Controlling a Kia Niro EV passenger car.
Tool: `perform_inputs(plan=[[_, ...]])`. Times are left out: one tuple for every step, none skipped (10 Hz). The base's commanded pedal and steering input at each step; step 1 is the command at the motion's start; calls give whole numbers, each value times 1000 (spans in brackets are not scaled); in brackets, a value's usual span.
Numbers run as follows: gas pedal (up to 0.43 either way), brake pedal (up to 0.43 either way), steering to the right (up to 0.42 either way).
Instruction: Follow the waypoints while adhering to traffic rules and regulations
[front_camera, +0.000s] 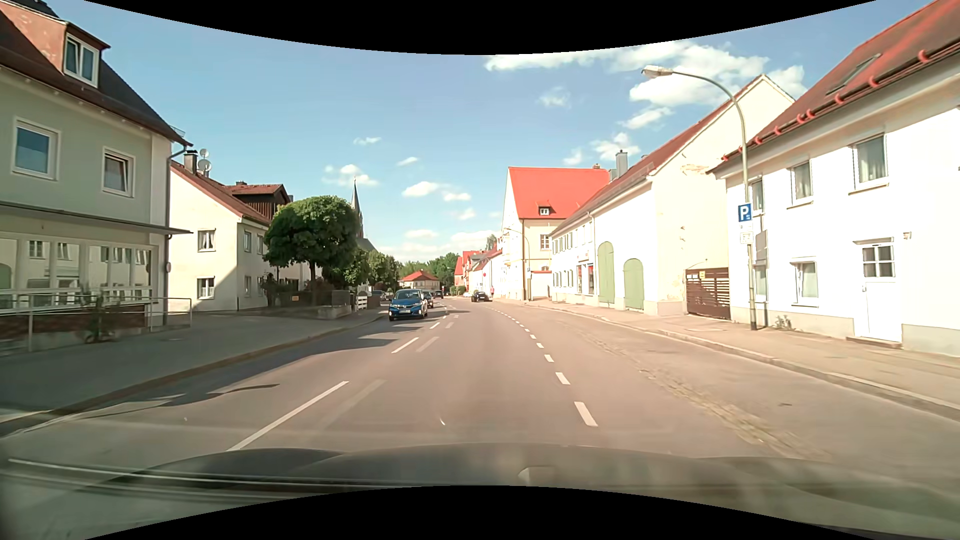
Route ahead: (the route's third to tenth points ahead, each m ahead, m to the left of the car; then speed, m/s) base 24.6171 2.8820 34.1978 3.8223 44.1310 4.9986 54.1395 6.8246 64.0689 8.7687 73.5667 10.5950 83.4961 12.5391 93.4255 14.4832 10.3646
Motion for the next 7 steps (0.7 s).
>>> perform_inputs(plan=[[28,6,-14],[39,6,-18],[39,6,-18],[39,6,-19],[39,6,-22],[39,6,-22],[39,6,-22]])
